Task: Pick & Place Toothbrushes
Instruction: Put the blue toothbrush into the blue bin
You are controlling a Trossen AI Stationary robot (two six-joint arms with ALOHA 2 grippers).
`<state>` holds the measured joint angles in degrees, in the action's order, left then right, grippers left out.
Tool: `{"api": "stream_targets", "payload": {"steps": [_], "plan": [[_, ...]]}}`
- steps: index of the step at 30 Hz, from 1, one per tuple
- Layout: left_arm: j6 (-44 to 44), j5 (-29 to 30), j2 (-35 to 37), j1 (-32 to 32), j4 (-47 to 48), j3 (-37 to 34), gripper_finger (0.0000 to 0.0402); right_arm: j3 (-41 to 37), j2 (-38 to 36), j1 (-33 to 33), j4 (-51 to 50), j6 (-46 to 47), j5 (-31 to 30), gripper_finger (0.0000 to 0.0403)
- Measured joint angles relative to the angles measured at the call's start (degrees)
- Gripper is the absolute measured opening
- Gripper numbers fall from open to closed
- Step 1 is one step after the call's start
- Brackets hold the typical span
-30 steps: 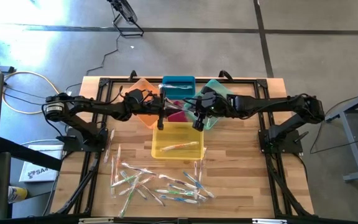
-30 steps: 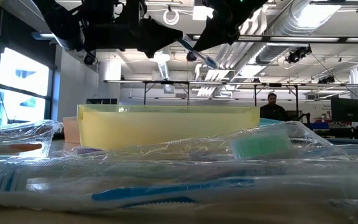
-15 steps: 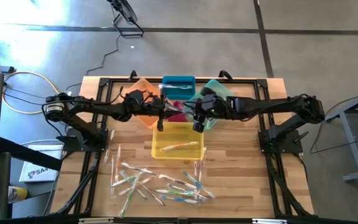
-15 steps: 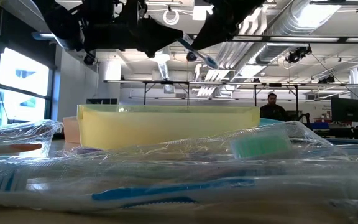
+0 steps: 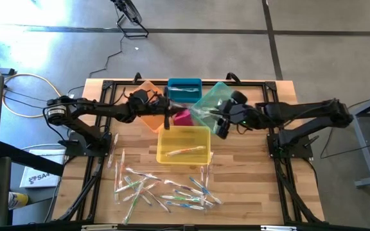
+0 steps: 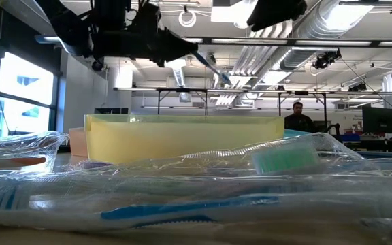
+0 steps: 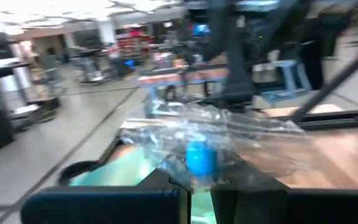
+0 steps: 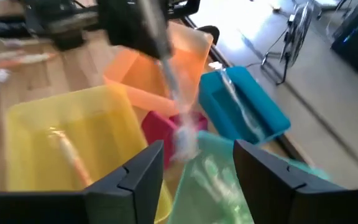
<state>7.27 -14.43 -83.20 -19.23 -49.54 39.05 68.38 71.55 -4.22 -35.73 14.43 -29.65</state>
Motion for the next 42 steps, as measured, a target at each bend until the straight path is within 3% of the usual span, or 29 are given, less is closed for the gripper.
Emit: {"api": "stream_targets", "payload": {"steps": [8,17,23,32,42], "plan": [[-5.2,3.1,0.0,-11.1,1.2,0.6,0.0019,0.0,-0.1,-1.1,-8.0,10.9,-0.3,0.0163],[-14.1,0.1,-0.3,-22.3,2.6,0.7,0.0019,0.0,6.0,-0.5,-7.2,10.9,-0.5,0.0146],[-17.1,-1.9,-5.2,-21.7,5.8,5.4,0.0019,0.0,10.5,0.2,-5.2,10.8,-0.4,0.0139],[-22.4,3.0,-15.2,-21.3,16.9,16.6,0.0019,-0.1,12.6,0.5,-4.3,10.8,-0.2,0.013],[-28.6,6.1,-22.6,-21.7,18.2,17.7,0.0025,-0.1,12.7,0.6,-4.3,10.8,-0.2,0.0127]]}}
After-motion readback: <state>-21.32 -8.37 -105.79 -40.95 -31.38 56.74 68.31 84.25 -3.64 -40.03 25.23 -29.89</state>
